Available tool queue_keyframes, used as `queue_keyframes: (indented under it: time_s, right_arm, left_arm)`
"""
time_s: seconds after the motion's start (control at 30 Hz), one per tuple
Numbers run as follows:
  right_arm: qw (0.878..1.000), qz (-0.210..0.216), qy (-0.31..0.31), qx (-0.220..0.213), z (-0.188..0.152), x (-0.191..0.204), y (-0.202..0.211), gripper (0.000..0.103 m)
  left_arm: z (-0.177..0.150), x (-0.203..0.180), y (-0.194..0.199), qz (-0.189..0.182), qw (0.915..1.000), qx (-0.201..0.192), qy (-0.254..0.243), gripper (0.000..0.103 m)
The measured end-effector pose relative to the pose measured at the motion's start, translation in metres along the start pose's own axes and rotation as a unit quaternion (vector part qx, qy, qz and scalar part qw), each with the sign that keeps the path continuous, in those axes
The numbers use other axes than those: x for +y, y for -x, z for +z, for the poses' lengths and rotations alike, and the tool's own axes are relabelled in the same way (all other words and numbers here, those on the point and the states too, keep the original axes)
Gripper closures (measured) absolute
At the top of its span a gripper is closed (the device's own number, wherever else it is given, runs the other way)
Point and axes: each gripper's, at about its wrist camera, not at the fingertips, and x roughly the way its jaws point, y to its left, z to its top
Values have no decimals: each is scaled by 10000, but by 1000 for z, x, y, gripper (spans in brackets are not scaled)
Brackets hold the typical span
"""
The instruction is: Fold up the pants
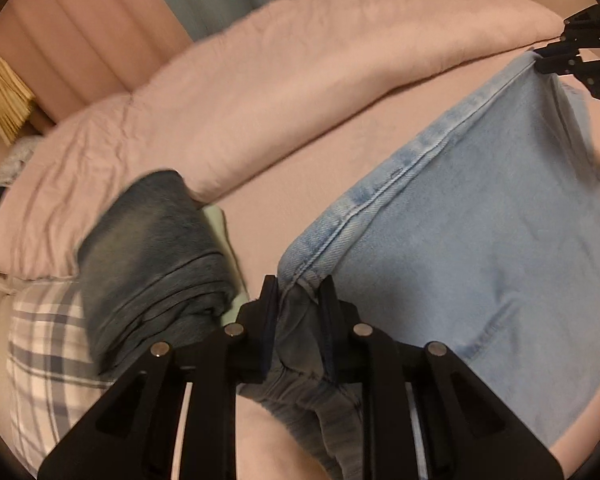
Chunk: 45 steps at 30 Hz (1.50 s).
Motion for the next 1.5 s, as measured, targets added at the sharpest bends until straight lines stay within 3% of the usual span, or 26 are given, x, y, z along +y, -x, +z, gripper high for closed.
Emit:
queue_keyframes:
  time_s: [0.07, 0.13, 0.17, 0.27, 0.43, 0.6, 0.83, 1.03, 1.2, 1.3, 1.37, 1.5]
  right_arm:
    - [9994, -220, 131, -238, -5, -4, 29, 97]
    - [9982, -343, 238, -436, -24, 5, 57, 97]
    - [9978, -353, 243, -513, -32, 10, 72, 97]
    - [9965, -377, 359, -646, -55, 30, 104, 97]
    - [9960, -170, 600, -641, -94, 65, 129, 97]
    - [9961, 77, 863, -170, -130, 107, 114, 97]
    - [9903, -72, 1370, 213, -158, 149, 81, 97]
    - [9908, -35, 1305, 351, -165, 155, 77, 96]
    - [9955, 352, 825, 307, -167, 138, 93, 96]
    - [9936, 919, 395, 530, -170, 123, 99, 90]
    - [9894, 1372, -72, 476, -173, 109, 108, 74]
    - [9706, 2012, -1313, 110, -184, 65, 127, 70]
  left_arm:
    - [-57, 3, 52, 6, 9997, -241, 9, 85]
    - [-82, -14, 88, -5, 9988, -490, -6, 85]
    - [-99, -4, 88, -51, 9984, -558, 30, 85]
    - [-135, -23, 118, -87, 9975, -708, -11, 86]
    - [-182, -50, 122, -225, 9984, -525, 53, 88]
    - [-219, -80, 106, -334, 9991, -243, 44, 88]
    - [-236, -112, 69, 90, 9993, 34, -372, 87]
    - [-239, -101, 79, -146, 9998, -26, -128, 86]
    - [-246, -98, 101, -493, 9985, -127, 181, 84]
    - [-250, -90, 121, -899, 9938, -296, 583, 77]
    - [-252, -83, 128, -1058, 9905, -349, 809, 75]
    - [-248, -65, 134, -1399, 9777, -451, 1497, 78]
